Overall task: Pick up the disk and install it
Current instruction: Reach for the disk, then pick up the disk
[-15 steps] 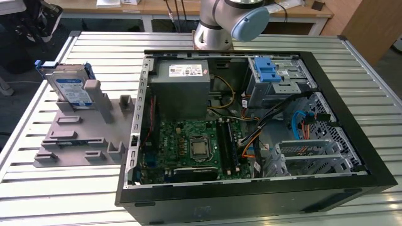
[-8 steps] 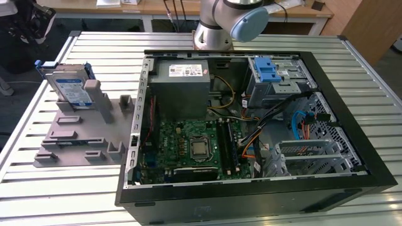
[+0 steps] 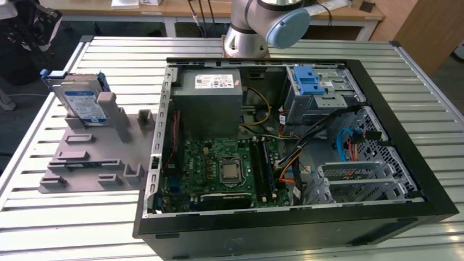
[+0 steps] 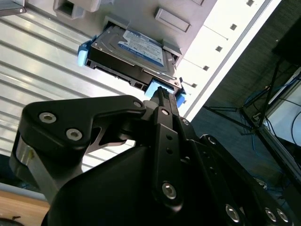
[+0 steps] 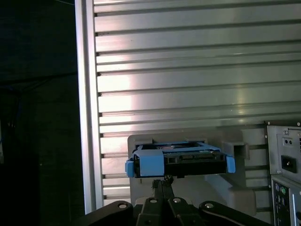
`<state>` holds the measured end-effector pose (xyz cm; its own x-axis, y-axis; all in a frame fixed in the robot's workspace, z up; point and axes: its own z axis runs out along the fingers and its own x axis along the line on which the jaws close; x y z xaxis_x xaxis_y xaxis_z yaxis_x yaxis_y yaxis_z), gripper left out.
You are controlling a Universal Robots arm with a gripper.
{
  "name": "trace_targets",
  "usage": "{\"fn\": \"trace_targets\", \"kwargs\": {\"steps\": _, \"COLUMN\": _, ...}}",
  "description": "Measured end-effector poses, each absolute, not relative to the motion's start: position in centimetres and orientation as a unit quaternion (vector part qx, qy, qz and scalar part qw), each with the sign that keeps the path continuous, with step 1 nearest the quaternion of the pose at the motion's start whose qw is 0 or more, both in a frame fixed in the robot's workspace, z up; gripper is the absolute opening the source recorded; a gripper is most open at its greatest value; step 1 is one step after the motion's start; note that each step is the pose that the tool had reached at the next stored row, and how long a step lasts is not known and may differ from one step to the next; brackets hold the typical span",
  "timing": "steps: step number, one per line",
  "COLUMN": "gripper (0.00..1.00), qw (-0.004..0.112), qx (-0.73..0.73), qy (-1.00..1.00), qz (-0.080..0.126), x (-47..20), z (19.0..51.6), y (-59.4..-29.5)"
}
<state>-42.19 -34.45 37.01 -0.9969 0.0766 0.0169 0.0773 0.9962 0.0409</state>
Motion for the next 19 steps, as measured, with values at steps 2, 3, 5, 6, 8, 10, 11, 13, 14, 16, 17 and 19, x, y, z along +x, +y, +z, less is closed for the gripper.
{"fn": "trace_targets", "kwargs": {"steps": 2, "gripper": 0.11, "qw": 0.008, "qx": -0.039, "qy": -0.999, "qz": -0.021, "x": -42.19, "z": 37.01, "y": -34.45}}
{"fn": "trace_targets", "kwargs": {"steps": 3, "gripper": 0.11, "qw": 0.008, "qx": -0.039, "qy": -0.999, "qz": -0.021, "x": -42.19, "z": 37.01, "y": -34.45}}
{"fn": "trace_targets", "kwargs": {"steps": 5, "gripper": 0.11, "qw": 0.008, "qx": -0.039, "qy": -0.999, "qz": -0.021, "x": -42.19, "z": 37.01, "y": -34.45}}
{"fn": "trace_targets", "kwargs": {"steps": 6, "gripper": 0.11, "qw": 0.008, "qx": -0.039, "qy": -0.999, "qz": -0.021, "x": -42.19, "z": 37.01, "y": -34.45}}
{"fn": "trace_targets", "kwargs": {"steps": 8, "gripper": 0.11, "qw": 0.008, "qx": -0.038, "qy": -0.999, "qz": -0.021, "x": -42.19, "z": 37.01, "y": -34.45}}
{"fn": "trace_targets", "kwargs": {"steps": 10, "gripper": 0.11, "qw": 0.008, "qx": -0.034, "qy": -0.999, "qz": -0.021, "x": -42.19, "z": 37.01, "y": -34.45}}
{"fn": "trace_targets", "kwargs": {"steps": 11, "gripper": 0.11, "qw": 0.008, "qx": -0.030, "qy": -0.999, "qz": -0.021, "x": -42.19, "z": 37.00, "y": -34.45}}
{"fn": "trace_targets", "kwargs": {"steps": 13, "gripper": 0.11, "qw": 0.008, "qx": -0.019, "qy": -1.000, "qz": -0.021, "x": -42.20, "z": 37.00, "y": -34.45}}
{"fn": "trace_targets", "kwargs": {"steps": 14, "gripper": 0.11, "qw": 0.008, "qx": -0.012, "qy": -1.000, "qz": -0.021, "x": -42.20, "z": 37.00, "y": -34.45}}
{"fn": "trace_targets", "kwargs": {"steps": 16, "gripper": 0.11, "qw": 0.008, "qx": -0.001, "qy": -1.000, "qz": -0.020, "x": -42.20, "z": 37.01, "y": -34.45}}
{"fn": "trace_targets", "kwargs": {"steps": 17, "gripper": 0.11, "qw": 0.008, "qx": 0.005, "qy": -1.000, "qz": -0.020, "x": -42.20, "z": 37.00, "y": -34.45}}
{"fn": "trace_targets", "kwargs": {"steps": 19, "gripper": 0.11, "qw": 0.009, "qx": 0.018, "qy": -1.000, "qz": -0.020, "x": -42.19, "z": 37.00, "y": -34.45}}
